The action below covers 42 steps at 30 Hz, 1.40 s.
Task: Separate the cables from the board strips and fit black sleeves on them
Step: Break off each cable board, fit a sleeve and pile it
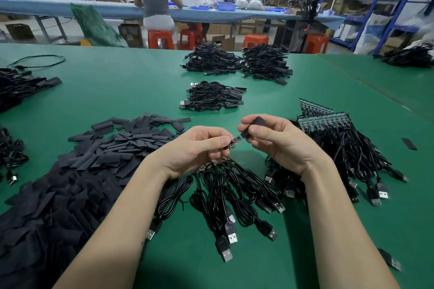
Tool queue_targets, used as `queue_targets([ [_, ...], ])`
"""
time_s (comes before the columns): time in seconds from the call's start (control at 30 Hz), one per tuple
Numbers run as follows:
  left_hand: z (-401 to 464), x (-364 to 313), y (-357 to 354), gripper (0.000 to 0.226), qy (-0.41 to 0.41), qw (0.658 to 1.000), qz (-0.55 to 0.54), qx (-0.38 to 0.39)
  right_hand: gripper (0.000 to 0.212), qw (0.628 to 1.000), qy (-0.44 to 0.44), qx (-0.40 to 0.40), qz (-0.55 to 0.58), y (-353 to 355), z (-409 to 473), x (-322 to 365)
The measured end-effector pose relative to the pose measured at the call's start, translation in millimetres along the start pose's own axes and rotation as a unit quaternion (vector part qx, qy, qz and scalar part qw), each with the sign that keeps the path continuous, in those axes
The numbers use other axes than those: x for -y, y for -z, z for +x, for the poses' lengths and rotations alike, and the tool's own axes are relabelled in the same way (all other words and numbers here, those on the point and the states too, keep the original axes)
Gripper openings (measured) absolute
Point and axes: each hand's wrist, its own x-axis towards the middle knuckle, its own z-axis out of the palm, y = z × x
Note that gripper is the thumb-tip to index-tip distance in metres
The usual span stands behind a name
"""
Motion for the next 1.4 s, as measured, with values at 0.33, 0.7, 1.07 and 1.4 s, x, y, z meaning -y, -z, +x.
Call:
queue_targets([
  [0.33, 4, -2, -3, 0.017, -0.024, 0.999, 0.008, -0.032, 0.02, 0.999, 0.024, -0.028, 0.035, -17, 12, -12],
  [0.7, 16, 1, -8, 0.011, -0.075, 0.968, 0.111, -0.214, 0.012, 0.981, 0.035, -0.164, 0.099, -5, 18, -17],
  [1.07, 18, 0, -12, 0.011, -0.112, 0.948, 0.166, -0.247, 0.014, 0.98, 0.043, -0.174, 0.09, -6, 21, -19],
  [1.4, 17, 0, -13, 0.013, -0.14, 0.941, 0.193, -0.24, 0.024, 0.982, 0.032, -0.154, 0.101, -3, 19, -18],
])
